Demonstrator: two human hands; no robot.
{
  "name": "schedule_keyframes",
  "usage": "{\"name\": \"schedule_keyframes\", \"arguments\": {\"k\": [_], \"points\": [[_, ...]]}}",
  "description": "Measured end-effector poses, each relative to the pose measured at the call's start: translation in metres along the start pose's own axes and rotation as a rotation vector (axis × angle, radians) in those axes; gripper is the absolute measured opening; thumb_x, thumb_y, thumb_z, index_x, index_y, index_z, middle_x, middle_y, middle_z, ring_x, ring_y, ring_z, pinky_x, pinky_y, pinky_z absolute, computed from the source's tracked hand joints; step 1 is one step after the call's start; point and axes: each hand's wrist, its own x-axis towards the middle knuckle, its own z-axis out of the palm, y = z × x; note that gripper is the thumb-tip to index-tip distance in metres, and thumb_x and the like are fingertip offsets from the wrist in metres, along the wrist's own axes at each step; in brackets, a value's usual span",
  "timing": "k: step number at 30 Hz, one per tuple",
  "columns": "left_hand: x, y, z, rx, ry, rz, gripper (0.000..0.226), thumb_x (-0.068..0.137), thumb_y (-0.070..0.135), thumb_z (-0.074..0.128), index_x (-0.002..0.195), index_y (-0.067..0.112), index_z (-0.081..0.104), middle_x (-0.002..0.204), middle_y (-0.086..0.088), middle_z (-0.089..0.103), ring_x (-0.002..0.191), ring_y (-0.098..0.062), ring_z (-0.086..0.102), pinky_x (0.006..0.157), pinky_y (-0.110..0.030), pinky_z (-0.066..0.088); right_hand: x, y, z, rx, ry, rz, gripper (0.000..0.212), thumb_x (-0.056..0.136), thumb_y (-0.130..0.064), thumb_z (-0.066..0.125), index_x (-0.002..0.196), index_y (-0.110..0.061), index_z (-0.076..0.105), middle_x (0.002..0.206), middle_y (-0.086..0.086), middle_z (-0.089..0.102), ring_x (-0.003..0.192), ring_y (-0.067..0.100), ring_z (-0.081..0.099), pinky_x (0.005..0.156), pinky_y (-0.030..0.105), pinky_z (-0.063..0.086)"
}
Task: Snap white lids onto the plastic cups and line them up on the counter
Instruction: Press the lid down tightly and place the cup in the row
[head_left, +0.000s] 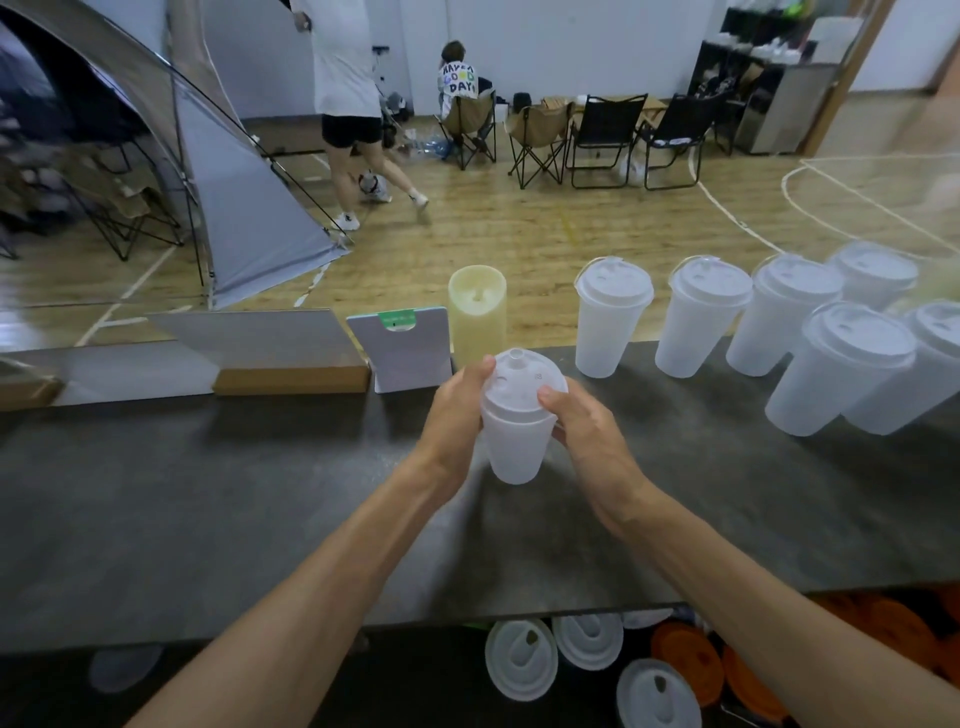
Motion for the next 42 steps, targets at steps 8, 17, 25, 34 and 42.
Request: {"name": "schedule_keyframes", "arguments": {"k": [8,17,25,34,42], "points": [[0.010,0.007,-0.002,0.032,-0.031,-0.048,0.034,0.097,0.033,0.047,0.101,0.011,0.073,0.091,-0.002,0.074,0.080,-0.012,0.066,0.074,-0.029,0.048,0.000,-0.002,0.001,-0.007,-0.006,0.010,0.038,0.096,-0.044,0.051,0.130,-0.034,0.062,0.124,-0.011,0.072,0.116,0.011,0.066,0.106,0.041,0.050],[0.041,0.055,0.000,0.099,-0.234,-0.482,0.016,0.097,0.017,0.054,0.106,0.005,0.060,0.093,-0.012,0.067,0.079,-0.023,0.066,0.068,-0.032,0.054,0.000,-0.005,0.001,0.017,0.012,0.021,0.048,0.087,-0.042,0.052,0.130,-0.025,0.064,0.120,-0.005,0.074,0.116,0.014,0.066,0.107,0.042,0.048],[0.039,0.038,0.011,-0.034,-0.010,-0.115,0.017,0.095,0.018,0.067,0.086,0.007,0.075,0.086,-0.008,0.074,0.078,-0.022,0.067,0.076,-0.034,0.057,-0.001,-0.004,0.000,0.031,0.042,0.017,0.046,0.088,-0.041,0.054,0.132,-0.029,0.064,0.120,-0.009,0.073,0.116,0.013,0.066,0.105,0.038,0.050],[0.024,0.045,0.009,0.166,-0.161,0.037,0.017,0.094,0.023,0.068,0.100,0.013,0.080,0.100,0.000,0.079,0.093,-0.011,0.071,0.078,-0.021,0.054,-0.005,-0.006,-0.002,0.020,0.071,0.036,0.031,0.101,-0.029,0.052,0.128,-0.026,0.066,0.120,-0.001,0.073,0.119,0.021,0.064,0.108,0.048,0.047],[0.023,0.044,0.013,0.123,-0.058,-0.008,0.016,0.088,0.013,0.070,0.086,0.023,0.082,0.096,-0.001,0.077,0.093,-0.020,0.068,0.084,-0.032,0.055,-0.004,-0.006,0.001,0.007,0.072,0.037,0.030,0.103,-0.026,0.050,0.130,-0.026,0.064,0.120,-0.004,0.073,0.117,0.018,0.065,0.109,0.046,0.047]]}}
